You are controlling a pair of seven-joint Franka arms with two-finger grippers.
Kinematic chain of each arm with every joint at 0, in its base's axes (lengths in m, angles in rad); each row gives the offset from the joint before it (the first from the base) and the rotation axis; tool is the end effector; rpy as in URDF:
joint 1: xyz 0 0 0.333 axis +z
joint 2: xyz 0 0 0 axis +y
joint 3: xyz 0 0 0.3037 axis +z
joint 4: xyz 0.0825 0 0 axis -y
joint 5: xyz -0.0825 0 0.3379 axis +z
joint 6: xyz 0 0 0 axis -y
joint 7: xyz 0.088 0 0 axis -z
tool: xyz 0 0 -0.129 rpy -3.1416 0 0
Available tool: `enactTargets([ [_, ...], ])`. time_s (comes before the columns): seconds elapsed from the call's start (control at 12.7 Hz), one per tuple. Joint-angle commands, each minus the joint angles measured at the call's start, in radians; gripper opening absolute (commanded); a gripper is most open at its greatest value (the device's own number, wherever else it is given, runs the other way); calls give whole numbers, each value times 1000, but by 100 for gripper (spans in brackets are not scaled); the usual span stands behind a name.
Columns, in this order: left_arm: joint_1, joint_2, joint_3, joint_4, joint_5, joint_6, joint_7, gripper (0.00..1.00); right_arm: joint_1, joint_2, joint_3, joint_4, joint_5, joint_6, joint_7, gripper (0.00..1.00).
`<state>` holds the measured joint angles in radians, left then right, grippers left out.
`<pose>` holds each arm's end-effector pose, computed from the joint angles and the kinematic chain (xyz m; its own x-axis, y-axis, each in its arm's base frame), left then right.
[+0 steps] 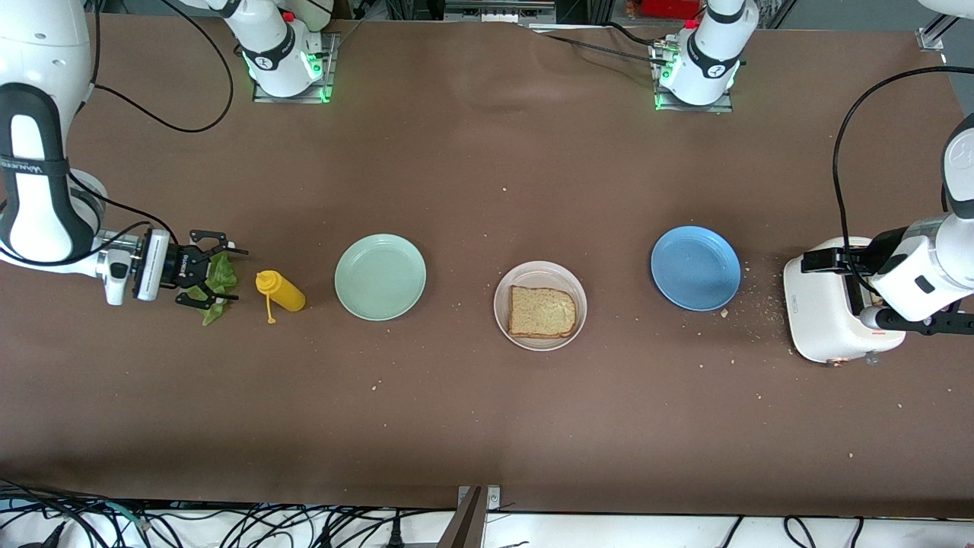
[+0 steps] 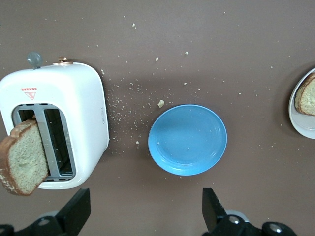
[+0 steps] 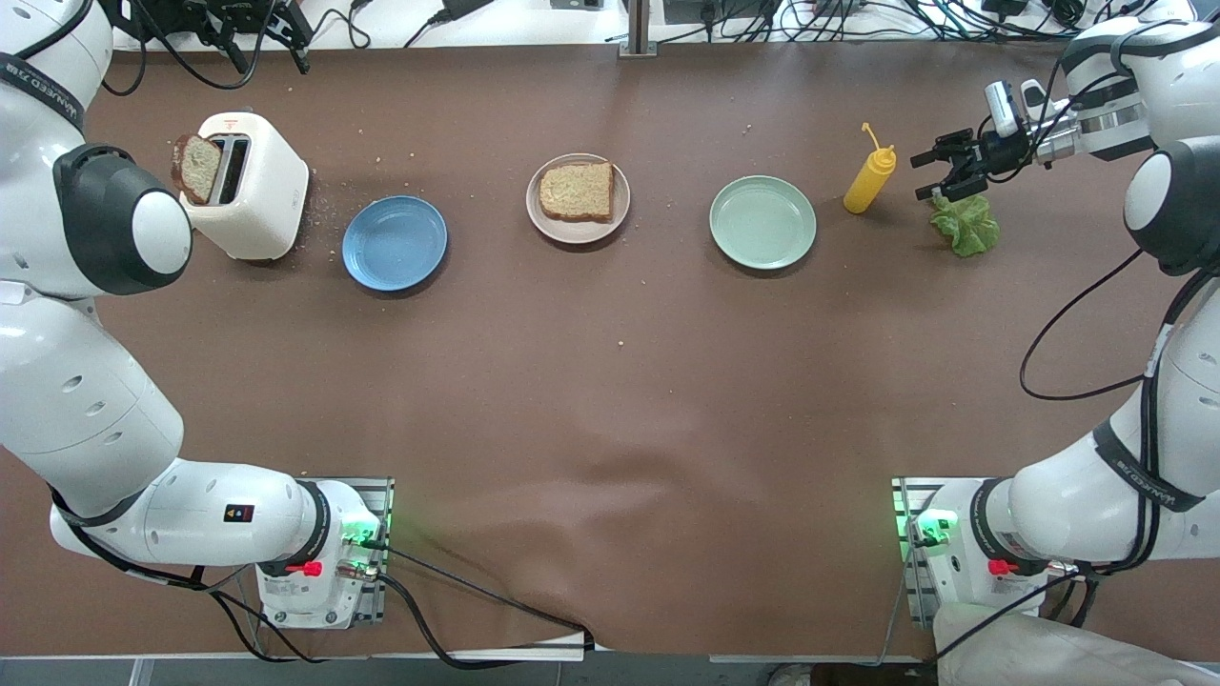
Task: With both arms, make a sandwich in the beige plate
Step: 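Reach the right gripper to the yellow mustard bottle and grasp it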
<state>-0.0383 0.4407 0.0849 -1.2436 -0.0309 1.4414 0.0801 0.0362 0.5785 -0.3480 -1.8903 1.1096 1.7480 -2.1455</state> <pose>0.6034 0.0140 0.4705 0.9703 -0.0380 -0.2388 -0.0358 -0.9993 0.0137 0.5447 -0.0630 0.2112 0.3472 0.5420 0.7653 0.9377 -0.1900 -0.2908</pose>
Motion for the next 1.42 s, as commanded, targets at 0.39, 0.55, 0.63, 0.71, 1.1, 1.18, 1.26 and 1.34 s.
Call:
enactTargets([
  [0.39,-3,-5,-7,6,43,-9,-14,100,-6,75,10,16,141,-48,-102,99],
  [0.55,-5,-5,-7,6,43,-9,-14,100,-2,90,20,19,168,-45,-120,99],
  [0.63,-5,-7,-7,4,43,-9,-14,100,-2,106,26,26,191,-44,-138,99],
  [0.71,-3,-7,-7,6,43,-9,-14,100,-1,116,27,30,213,-44,-148,99],
  [1.1,-5,-5,-7,3,43,-9,-14,100,27,129,34,36,262,-35,-149,99],
  [1.18,-5,-5,-7,3,43,-9,-14,100,33,133,34,36,274,-35,-154,99],
  [1.26,-5,-7,-7,3,43,-9,-14,100,37,136,34,36,289,-32,-168,99],
  [1.34,-5,-5,-7,3,42,-9,-16,100,44,139,34,36,306,-32,-181,83],
])
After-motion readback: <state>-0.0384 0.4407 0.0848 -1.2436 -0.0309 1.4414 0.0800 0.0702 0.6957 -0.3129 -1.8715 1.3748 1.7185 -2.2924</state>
